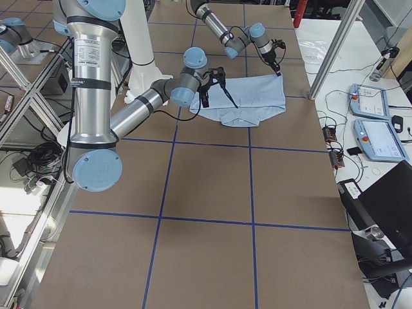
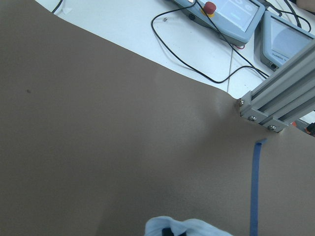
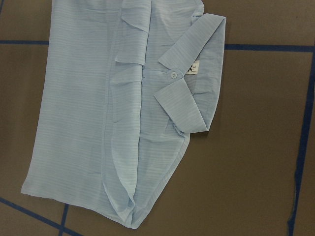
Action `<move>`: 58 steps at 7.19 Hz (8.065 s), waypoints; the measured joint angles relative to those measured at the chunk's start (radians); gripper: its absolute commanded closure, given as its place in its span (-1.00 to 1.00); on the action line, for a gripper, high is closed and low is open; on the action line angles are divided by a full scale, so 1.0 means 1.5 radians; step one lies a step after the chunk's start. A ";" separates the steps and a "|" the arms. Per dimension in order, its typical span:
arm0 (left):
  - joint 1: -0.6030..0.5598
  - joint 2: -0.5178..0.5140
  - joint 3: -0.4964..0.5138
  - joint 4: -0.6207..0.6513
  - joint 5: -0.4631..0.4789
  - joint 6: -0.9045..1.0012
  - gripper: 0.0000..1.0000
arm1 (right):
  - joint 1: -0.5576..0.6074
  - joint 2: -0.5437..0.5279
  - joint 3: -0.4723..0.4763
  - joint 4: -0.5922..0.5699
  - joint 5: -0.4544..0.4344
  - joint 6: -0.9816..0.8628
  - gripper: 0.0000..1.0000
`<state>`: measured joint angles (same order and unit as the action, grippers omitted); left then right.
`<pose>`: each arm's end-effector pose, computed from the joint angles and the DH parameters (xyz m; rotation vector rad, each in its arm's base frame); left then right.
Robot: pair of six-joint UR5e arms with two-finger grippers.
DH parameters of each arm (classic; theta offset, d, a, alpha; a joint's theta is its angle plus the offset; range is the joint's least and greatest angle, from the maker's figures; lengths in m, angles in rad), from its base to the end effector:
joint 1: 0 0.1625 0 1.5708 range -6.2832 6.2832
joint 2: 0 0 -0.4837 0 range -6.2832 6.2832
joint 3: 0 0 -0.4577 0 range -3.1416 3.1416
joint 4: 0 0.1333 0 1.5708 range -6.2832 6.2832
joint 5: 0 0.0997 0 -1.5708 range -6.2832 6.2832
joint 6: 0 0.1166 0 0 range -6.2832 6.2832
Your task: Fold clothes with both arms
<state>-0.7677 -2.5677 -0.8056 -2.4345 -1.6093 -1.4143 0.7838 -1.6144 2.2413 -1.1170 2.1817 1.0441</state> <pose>0.6307 -0.7878 0.2847 0.4634 1.0090 -0.5270 -0.2936 -0.3865 0.3342 0.2004 -1.1584 -0.1030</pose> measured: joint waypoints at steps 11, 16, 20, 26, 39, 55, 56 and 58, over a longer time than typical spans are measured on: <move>-0.050 0.345 -0.597 0.269 -0.180 0.145 -1.00 | -0.221 0.199 -0.122 -0.163 -0.295 0.000 -1.00; -0.051 0.364 -0.653 0.301 -0.195 0.146 -1.00 | -0.326 0.356 -0.251 -0.303 -0.430 -0.017 -1.00; -0.048 0.361 -0.653 0.301 -0.197 0.140 -1.00 | -0.345 0.354 -0.272 -0.307 -0.441 -0.022 -1.00; -0.039 0.355 -0.645 0.301 -0.196 0.131 -1.00 | -0.307 0.317 -0.269 -0.319 -0.436 -0.072 -1.00; -0.014 0.355 -0.619 0.288 -0.192 0.108 -1.00 | -0.212 0.447 -0.434 -0.244 -0.443 -0.176 -1.00; 0.014 0.339 -0.626 0.298 -0.229 0.057 -1.00 | -0.028 0.344 -0.391 -0.211 -0.247 -0.354 -1.00; 0.038 0.342 -0.636 0.298 -0.249 0.005 -1.00 | -0.027 0.314 -0.348 -0.212 -0.216 -0.338 -1.00; 0.115 0.344 -0.661 0.299 -0.245 -0.116 -1.00 | -0.028 0.262 -0.278 -0.212 -0.158 -0.269 -1.00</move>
<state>-0.5951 -2.0510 -1.7973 -1.9859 -1.9771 -1.5878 0.7416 -1.2214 1.8240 -1.4347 1.9451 0.6410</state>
